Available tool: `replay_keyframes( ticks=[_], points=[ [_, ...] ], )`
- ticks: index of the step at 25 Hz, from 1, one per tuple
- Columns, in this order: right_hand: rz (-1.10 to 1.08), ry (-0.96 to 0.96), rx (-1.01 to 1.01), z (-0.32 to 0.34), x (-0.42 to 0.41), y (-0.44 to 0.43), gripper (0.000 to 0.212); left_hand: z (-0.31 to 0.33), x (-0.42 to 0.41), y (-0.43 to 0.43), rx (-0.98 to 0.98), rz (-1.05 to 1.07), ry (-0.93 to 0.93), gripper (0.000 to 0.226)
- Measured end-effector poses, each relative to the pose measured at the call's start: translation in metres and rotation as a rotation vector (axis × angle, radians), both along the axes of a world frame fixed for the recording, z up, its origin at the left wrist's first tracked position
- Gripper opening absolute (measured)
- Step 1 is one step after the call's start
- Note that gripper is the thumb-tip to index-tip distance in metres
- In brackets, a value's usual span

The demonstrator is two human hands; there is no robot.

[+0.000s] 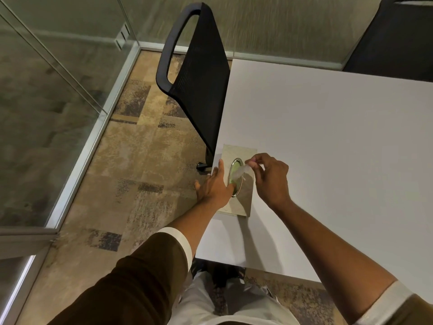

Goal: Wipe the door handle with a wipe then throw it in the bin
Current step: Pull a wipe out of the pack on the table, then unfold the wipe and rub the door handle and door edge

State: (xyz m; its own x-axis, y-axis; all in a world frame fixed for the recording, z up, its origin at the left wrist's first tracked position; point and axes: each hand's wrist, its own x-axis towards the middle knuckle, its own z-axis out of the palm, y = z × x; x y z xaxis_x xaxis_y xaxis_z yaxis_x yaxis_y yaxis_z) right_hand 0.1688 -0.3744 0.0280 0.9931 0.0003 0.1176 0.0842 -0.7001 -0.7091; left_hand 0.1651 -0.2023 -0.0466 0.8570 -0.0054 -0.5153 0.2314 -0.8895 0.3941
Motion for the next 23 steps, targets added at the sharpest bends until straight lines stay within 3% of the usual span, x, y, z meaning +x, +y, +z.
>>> replay_keyframes(
  ticks=[7, 10, 13, 17, 20, 23],
  points=[
    [-0.046, -0.057, 0.272, 0.048, 0.011, 0.013, 0.009, 0.008, -0.001, -0.003, -0.073, 0.08, -0.019, 0.097],
    [-0.103, -0.001, 0.38, 0.056, 0.011, 0.015, 0.01, 0.022, -0.006, -0.003, -0.425, 0.336, -0.155, 0.088],
    [-0.129, 0.068, 0.541, 0.062, 0.009, 0.018, 0.009, 0.044, -0.017, 0.001, -0.764, 0.654, -0.286, 0.057],
    [-0.132, 0.209, 0.717, 0.067, 0.005, 0.027, 0.011, 0.071, -0.031, 0.021, -1.091, 0.659, -0.273, 0.053],
    [-0.061, 0.307, 0.783, 0.069, 0.001, 0.034, 0.012, 0.09, -0.046, 0.031, -1.074, 0.611, -0.324, 0.037],
    [-0.01, 0.362, 0.726, 0.069, -0.002, 0.042, 0.012, 0.099, -0.065, 0.038, -0.963, 0.633, -0.377, 0.025]
  ],
)
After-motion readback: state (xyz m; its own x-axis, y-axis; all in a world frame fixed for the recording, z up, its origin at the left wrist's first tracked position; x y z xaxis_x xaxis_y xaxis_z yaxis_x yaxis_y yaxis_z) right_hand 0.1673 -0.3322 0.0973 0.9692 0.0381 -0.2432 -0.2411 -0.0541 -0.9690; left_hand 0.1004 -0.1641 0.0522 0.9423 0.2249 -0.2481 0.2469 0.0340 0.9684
